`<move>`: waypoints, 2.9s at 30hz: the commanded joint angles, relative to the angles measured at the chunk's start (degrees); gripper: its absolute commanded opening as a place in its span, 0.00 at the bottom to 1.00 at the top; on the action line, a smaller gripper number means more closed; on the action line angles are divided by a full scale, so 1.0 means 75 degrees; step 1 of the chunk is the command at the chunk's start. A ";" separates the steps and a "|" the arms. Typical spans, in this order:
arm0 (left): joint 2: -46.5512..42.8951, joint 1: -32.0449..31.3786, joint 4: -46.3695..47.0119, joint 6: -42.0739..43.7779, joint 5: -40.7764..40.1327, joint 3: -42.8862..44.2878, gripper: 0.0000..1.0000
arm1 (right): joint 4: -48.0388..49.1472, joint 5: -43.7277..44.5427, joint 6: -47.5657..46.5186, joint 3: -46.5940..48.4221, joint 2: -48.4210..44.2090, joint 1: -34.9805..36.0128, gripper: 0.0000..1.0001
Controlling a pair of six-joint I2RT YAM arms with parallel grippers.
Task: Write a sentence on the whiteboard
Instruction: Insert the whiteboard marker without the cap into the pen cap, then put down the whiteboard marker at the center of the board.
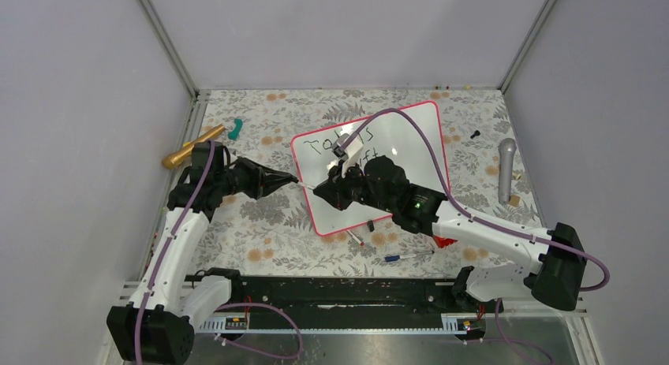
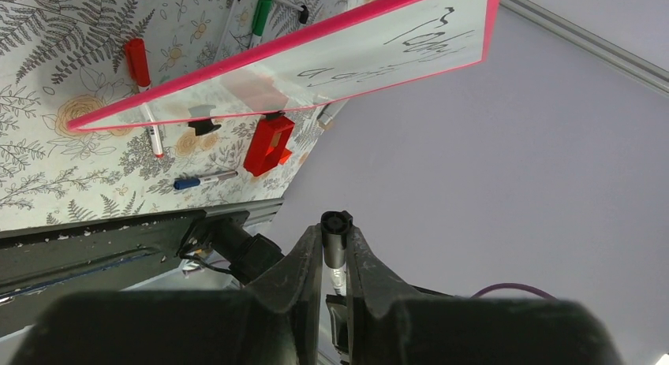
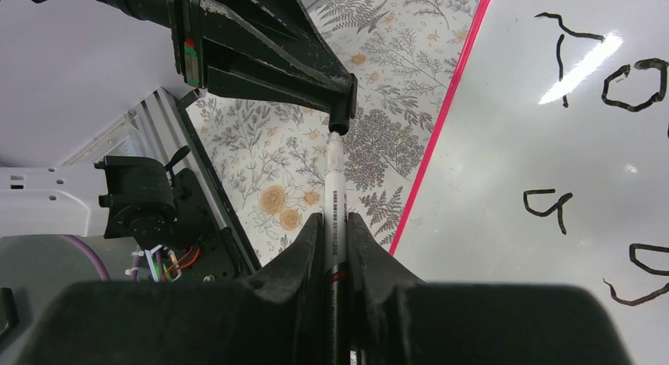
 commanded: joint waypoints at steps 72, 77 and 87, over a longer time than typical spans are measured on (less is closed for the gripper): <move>-0.0960 -0.3453 0.0933 -0.1900 -0.3822 -0.0471 0.00 | 0.2525 0.1177 -0.0583 0.0691 0.1604 0.0427 0.00; -0.0910 -0.3246 0.0327 -0.0696 -0.3969 -0.0083 0.65 | 0.1565 0.1052 -0.0357 0.0586 0.1245 0.0419 0.00; -0.1706 -0.2179 -0.0352 0.2646 -0.3941 0.0283 0.93 | -0.0602 -0.0736 0.0361 -0.0535 -0.0068 -0.0132 0.00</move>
